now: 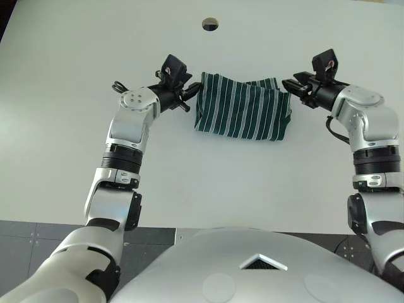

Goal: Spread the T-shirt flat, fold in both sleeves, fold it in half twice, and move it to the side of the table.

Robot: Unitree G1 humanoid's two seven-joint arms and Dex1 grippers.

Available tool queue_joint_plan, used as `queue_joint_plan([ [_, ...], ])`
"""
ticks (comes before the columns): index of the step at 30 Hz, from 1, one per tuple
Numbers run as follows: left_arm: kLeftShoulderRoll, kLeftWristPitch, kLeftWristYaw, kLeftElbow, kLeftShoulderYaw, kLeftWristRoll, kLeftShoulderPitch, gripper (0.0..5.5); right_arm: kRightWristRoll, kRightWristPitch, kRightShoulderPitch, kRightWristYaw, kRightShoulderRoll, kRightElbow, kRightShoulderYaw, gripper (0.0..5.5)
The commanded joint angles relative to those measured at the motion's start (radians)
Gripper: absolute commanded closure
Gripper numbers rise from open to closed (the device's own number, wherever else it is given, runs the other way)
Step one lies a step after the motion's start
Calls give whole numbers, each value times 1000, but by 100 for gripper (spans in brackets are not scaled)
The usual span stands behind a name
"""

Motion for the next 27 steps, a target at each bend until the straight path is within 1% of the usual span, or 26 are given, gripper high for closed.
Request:
queue_joint_plan([
  [1,-5,14,33,47,33,13,-32,370,-18,-77,-30,-40,13,7,-50,346],
  [2,-6,12,37,53,38,14,-33,370,-21,-97,-29,-42,15,1,-55,346],
  [4,-6,-7,33,36,57,0,-24,370,-72,-202,3,-46,8,-71,-19,374],
  [5,-6,-18,33,22,66,-5,-19,384,-102,-249,24,-47,6,-118,6,386],
  [7,-2,-46,40,-22,94,-18,-3,411,-196,-350,74,-60,5,-228,88,422],
  [9,0,-69,53,-84,122,-26,24,440,-347,-440,111,-101,3,-290,203,456],
  [12,-1,-84,73,-169,145,-30,68,481,-557,-510,124,-171,22,-271,355,504],
  [14,-3,-84,82,-221,151,-31,96,517,-642,-533,116,-210,60,-219,423,539],
  [15,-4,-81,84,-242,154,-32,106,534,-673,-545,109,-228,76,-193,445,540],
  [16,-4,-76,87,-268,157,-35,116,539,-712,-555,99,-251,90,-158,469,540],
  [23,-15,-64,108,-346,160,-41,157,539,-879,-554,46,-331,184,24,572,540],
  [27,-19,-59,112,-368,153,-41,166,539,-994,-482,43,-309,178,45,625,540],
])
